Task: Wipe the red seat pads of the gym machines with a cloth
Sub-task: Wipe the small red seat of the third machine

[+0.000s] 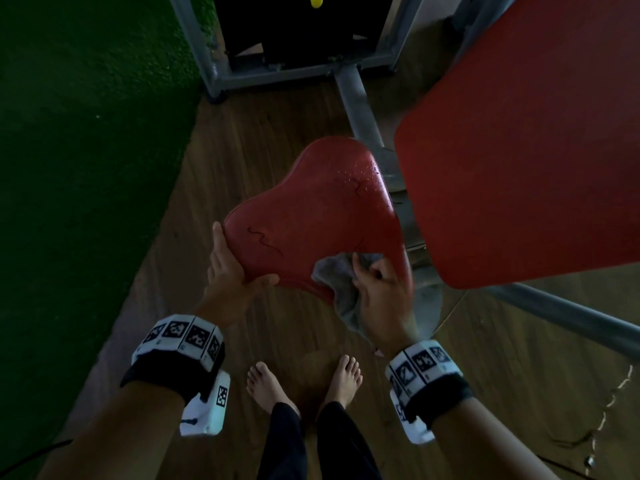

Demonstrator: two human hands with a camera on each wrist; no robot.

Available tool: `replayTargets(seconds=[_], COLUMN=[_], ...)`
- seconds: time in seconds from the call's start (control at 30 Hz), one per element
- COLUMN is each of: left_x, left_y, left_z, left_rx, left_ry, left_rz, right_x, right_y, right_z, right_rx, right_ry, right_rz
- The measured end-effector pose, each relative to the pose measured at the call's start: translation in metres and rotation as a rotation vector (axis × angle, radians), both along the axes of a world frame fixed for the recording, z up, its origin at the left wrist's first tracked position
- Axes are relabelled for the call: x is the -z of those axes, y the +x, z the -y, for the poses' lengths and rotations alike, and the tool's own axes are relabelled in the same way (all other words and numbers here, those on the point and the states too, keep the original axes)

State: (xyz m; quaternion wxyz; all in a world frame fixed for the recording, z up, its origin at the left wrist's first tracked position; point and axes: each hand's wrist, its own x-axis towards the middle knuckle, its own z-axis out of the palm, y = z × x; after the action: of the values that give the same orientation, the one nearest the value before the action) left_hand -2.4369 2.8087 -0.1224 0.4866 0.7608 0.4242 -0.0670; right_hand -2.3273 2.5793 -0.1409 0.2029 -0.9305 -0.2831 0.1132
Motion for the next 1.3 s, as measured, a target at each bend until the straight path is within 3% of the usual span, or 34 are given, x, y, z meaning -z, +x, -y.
replayTargets(seconds=[0.13, 0.27, 0.5, 0.73, 1.0, 1.3], left_x=[0.002, 0.002, 0.001, 0.003, 0.0, -0.004], left_y=[-0.001, 0.0, -0.001, -0.001, 0.0, 0.001], left_z=[0.0, -0.001, -0.001, -0.001, 0.001, -0.001], left_rx=[-0.009, 0.007, -0.01, -0.013, -0.032, -0.042], left_ry=[0.001, 0.001, -0.019, -0.033, -0.051, -0.051], left_rz=[0.026, 0.026, 0.006, 0.004, -0.003, -0.017], right_x=[-0.007, -0.009, -0.002, -0.008, 0.0, -0.002], right_y=[0.003, -0.016, 0.028, -0.005, 0.034, -0.009], right_z=[-0.001, 0.014, -0.009, 0.01, -0.013, 0.01], right_rx=[-0.012, -0.078, 0.003, -0.036, 0.016, -0.1], right_ry=[0.021, 0.049, -0.032, -0.051, -0.129, -0.182], right_rz=[0.086, -0.082, 0.014, 0.104, 0.104, 0.031])
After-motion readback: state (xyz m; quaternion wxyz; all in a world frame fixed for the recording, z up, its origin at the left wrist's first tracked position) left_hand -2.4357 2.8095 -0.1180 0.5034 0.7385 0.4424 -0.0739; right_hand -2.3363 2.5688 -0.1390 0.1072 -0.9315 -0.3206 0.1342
